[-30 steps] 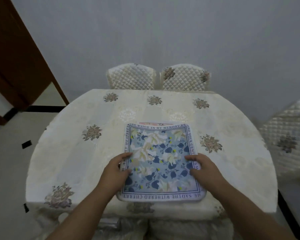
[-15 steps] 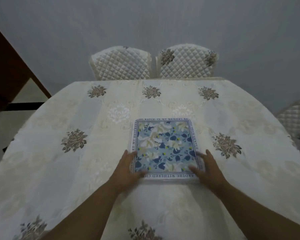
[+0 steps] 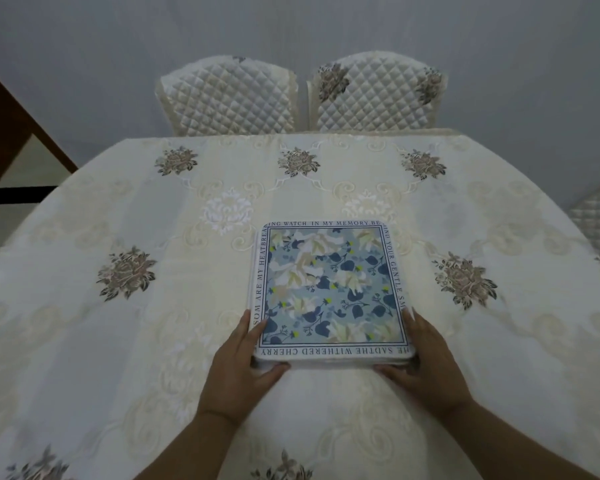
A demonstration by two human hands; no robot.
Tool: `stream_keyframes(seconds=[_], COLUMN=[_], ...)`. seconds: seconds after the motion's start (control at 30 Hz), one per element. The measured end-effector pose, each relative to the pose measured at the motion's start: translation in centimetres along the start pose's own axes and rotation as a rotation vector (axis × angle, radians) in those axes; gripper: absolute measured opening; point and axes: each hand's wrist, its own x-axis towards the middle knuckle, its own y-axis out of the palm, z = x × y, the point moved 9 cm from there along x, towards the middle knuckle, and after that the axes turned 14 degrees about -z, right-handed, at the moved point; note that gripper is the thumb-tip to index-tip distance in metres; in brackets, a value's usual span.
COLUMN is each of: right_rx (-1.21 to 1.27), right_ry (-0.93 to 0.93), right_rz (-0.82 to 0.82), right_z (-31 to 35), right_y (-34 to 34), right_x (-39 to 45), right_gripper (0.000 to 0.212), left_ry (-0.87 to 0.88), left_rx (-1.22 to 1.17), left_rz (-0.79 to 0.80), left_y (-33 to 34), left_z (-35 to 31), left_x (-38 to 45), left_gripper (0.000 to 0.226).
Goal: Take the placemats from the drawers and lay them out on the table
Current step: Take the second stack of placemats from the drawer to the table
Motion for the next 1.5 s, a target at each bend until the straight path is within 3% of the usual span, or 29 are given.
stream_keyframes(seconds=[0.37,0.6,0.97,1.17,1.23,1.33,1.43,1.5], right_rx=[0.000,-0.081,-0.097,-0.101,-0.085,-0.025,0.190,0.406], right_ry=[0.034,0.051,0.010,0.010,0.035,0.130,0.318,0.497], right_rz=[0.002,-0.002,-0.038,-0.040,-0.024,0.011,0.021,0.030], right_z=[0.8,0.9,0.9,0.9,0.9,1.3,2.7,3.3], right_y=[-0.7,-0.3,-0.2,-0.2,-0.4,-1.0,-1.5,-1.4], right_x=[0.4,0.2,-0.2,-0.1,-0.1,0.1,0.2,-0.3], right_gripper=[0.104,0.132,0.115,0.122,0.123,0.109,0.061,0.050], left_ry=[-0.105,-0.102,-0.190,-0.164,-0.159,-0.172,-0.280,-0.374], left_rx=[-0.042,-0.059,-0.117,-0.150,-0.163,-0.177,-0.258,-0.293], left_rz=[-0.054,-0.099,-0.058,-0.052,-0.071,-0.119,-0.149,-0.130], left_y=[-0.6,-1.0,-1.3,-1.3,-1.7,-2.7,-3.6,-3.9], left_z=[0.6,0.6,0.5,0.2,0.0,-0.2,0.1,-0.3], left_x=[-0.4,-0.3,-0.6,-0.7,-0.5,-0.1,0.8,1.1], left_gripper=[0.087,0.087,0.082,0.076,0.063,0.033,0.030,0.026])
